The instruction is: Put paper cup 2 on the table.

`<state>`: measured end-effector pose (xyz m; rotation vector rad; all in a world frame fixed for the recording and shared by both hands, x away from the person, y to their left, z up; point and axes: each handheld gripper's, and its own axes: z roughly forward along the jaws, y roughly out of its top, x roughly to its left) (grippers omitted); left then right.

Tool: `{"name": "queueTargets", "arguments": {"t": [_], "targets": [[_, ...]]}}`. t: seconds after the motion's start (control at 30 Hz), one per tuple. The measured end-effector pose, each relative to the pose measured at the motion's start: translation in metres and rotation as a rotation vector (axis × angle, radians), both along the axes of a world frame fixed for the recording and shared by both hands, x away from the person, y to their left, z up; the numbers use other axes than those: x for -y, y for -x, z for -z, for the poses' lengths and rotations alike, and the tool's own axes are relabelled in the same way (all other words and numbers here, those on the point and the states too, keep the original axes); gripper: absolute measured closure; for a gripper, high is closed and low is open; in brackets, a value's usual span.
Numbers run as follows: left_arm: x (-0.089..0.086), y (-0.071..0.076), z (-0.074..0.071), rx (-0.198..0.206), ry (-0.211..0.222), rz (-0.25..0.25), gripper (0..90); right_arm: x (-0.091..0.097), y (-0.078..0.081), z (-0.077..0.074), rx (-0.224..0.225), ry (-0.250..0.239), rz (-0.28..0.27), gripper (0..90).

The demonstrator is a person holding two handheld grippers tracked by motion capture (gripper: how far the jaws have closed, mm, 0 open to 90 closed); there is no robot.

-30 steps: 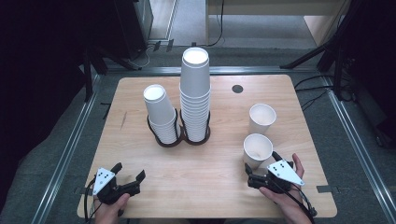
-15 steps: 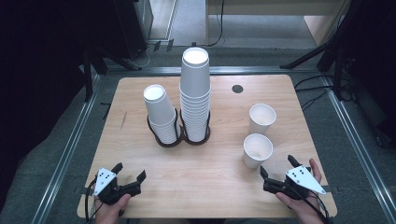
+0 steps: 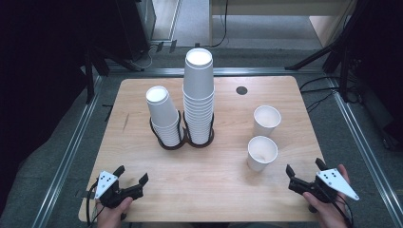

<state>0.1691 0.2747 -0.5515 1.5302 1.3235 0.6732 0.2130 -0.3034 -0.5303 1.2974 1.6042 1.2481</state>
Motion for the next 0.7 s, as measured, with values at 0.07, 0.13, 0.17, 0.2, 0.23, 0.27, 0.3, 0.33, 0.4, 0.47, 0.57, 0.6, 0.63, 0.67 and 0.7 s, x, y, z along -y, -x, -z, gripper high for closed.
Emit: {"name": "queueTargets", "arguments": {"t": [0.07, 0.13, 0.17, 0.2, 0.23, 0.27, 0.3, 0.33, 0.4, 0.47, 0.57, 0.6, 0.63, 0.67, 0.7], "targets": [[0.0, 0.0, 0.0, 0.0, -0.001, 0.003, 1.8, 0.008, 0.0, -0.001, 0.007, -0.014, 0.018, 0.0], [0.0, 0.0, 0.0, 0.001, 0.0, 0.004, 1.8, 0.016, -0.001, -0.002, 0.008, -0.029, 0.037, 0.0], [0.0, 0.0, 0.0, 0.001, 0.001, 0.003, 1.8, 0.02, -0.001, -0.001, 0.006, -0.032, 0.045, 0.0], [0.0, -0.001, 0.0, 0.0, 0.0, 0.003, 1.8, 0.024, -0.001, 0.0, 0.003, -0.035, 0.057, 0.0], [0.0, -0.001, 0.0, -0.001, -0.002, 0.003, 1.8, 0.027, -0.001, 0.001, 0.001, -0.044, 0.067, 0.0], [0.001, -0.001, 0.0, -0.003, -0.004, 0.004, 1.8, 0.031, -0.002, 0.002, -0.004, -0.053, 0.073, 0.0], [0.001, -0.001, 0.001, -0.004, -0.003, 0.002, 1.8, 0.034, -0.002, 0.003, -0.005, -0.052, 0.079, 0.0], [0.001, -0.001, 0.001, -0.003, -0.003, 0.001, 1.8, 0.037, -0.002, 0.004, -0.008, -0.062, 0.084, 0.0], [0.002, -0.001, 0.001, -0.005, -0.003, 0.001, 1.8, 0.041, -0.003, 0.006, -0.016, -0.076, 0.095, 0.0], [0.002, -0.002, 0.001, -0.006, -0.005, 0.001, 1.8, 0.043, -0.003, 0.007, -0.017, -0.079, 0.096, 0.0], [0.002, -0.002, 0.001, -0.009, -0.006, -0.002, 1.8, 0.044, -0.004, 0.007, -0.016, -0.083, 0.099, 0.0], [0.002, -0.002, 0.001, -0.008, -0.008, 0.0, 1.8, 0.044, -0.004, 0.007, -0.015, -0.084, 0.1, 0.0], [0.002, -0.002, 0.001, -0.009, -0.011, 0.003, 1.8, 0.044, -0.004, 0.007, -0.014, -0.085, 0.1, 0.0], [0.002, -0.002, 0.001, -0.008, -0.012, 0.005, 1.8, 0.043, -0.004, 0.007, -0.013, -0.086, 0.1, 0.0], [0.002, -0.002, 0.001, -0.007, -0.012, 0.006, 1.8, 0.043, -0.004, 0.006, -0.012, -0.089, 0.098, 0.0]]}}
